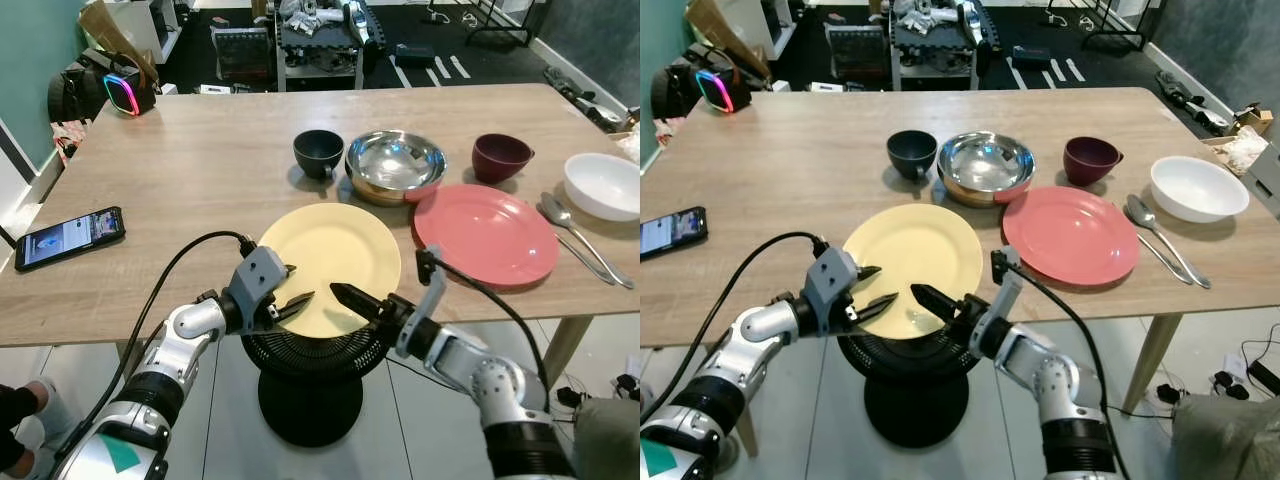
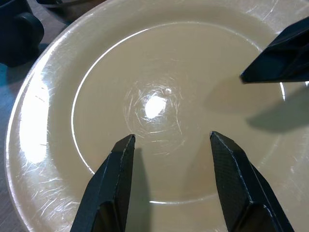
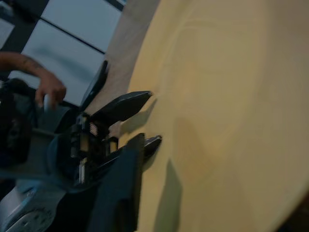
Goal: Setting the table
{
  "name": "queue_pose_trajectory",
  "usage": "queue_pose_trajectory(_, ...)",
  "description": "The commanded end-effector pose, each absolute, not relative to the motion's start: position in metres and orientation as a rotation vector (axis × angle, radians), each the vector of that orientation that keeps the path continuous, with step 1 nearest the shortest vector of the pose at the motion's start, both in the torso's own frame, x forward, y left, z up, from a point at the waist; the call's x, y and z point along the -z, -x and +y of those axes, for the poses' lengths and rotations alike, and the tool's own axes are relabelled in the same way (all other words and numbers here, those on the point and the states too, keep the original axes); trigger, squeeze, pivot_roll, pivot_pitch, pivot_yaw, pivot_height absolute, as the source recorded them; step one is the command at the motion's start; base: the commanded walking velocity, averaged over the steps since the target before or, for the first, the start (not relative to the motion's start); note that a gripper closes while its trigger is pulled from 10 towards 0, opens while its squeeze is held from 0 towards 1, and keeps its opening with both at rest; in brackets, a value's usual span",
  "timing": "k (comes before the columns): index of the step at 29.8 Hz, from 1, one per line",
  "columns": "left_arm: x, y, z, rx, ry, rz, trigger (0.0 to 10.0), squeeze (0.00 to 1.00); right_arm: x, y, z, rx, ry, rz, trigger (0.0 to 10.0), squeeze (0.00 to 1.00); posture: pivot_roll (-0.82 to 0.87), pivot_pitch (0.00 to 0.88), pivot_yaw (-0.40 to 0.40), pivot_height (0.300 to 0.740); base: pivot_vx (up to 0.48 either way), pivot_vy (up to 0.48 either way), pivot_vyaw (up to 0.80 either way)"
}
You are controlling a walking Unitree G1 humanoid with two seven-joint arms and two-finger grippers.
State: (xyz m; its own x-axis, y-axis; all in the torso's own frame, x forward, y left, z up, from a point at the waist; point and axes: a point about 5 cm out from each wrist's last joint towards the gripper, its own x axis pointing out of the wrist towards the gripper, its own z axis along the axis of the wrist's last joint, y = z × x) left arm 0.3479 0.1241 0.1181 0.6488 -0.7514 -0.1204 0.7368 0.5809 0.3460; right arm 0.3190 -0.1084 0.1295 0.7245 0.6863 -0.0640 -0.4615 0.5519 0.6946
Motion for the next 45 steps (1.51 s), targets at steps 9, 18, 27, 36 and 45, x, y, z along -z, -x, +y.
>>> queue_pose_trajectory(9, -0.065, -0.325, 0.129, 0.93, -0.394, 0.224, 10.0, 0.0, -0.138, -0.325, -0.099, -0.63, -0.802, 0.296, 0.0, 0.0, -0.11, 0.141, 0.082, 0.74, 0.0, 0.0, 0.0)
queue_pose_trajectory(18, -0.096, -0.343, 0.122, 0.893, -0.362, 0.108, 10.0, 0.0, -0.149, -0.326, -0.105, -0.619, -0.805, 0.233, 0.0, 0.0, -0.11, 0.121, 0.077, 0.74, 0.0, 0.0, 0.0)
queue_pose_trajectory(27, -0.193, -0.361, 0.097, 0.919, -0.232, -0.26, 10.0, 0.0, -0.182, -0.33, -0.12, -0.591, -0.765, 0.066, 0.0, 0.0, -0.11, 0.113, 0.082, 0.74, 0.0, 0.0, 0.0)
queue_pose_trajectory(36, -0.257, -0.348, 0.09, 0.902, -0.052, -0.409, 10.0, 0.0, -0.203, -0.337, -0.138, -0.493, -0.753, -0.059, 0.0, 0.0, -0.1, 0.11, 0.087, 0.74, 0.0, 0.0, 0.0)
queue_pose_trajectory(45, -0.261, -0.344, 0.103, 0.646, 0.071, -0.168, 10.0, 0.0, -0.238, -0.34, -0.164, -0.308, -0.566, -0.24, 4.4, 0.0, -0.09, 0.107, 0.094, 0.74, 0.0, 0.0, 0.0)
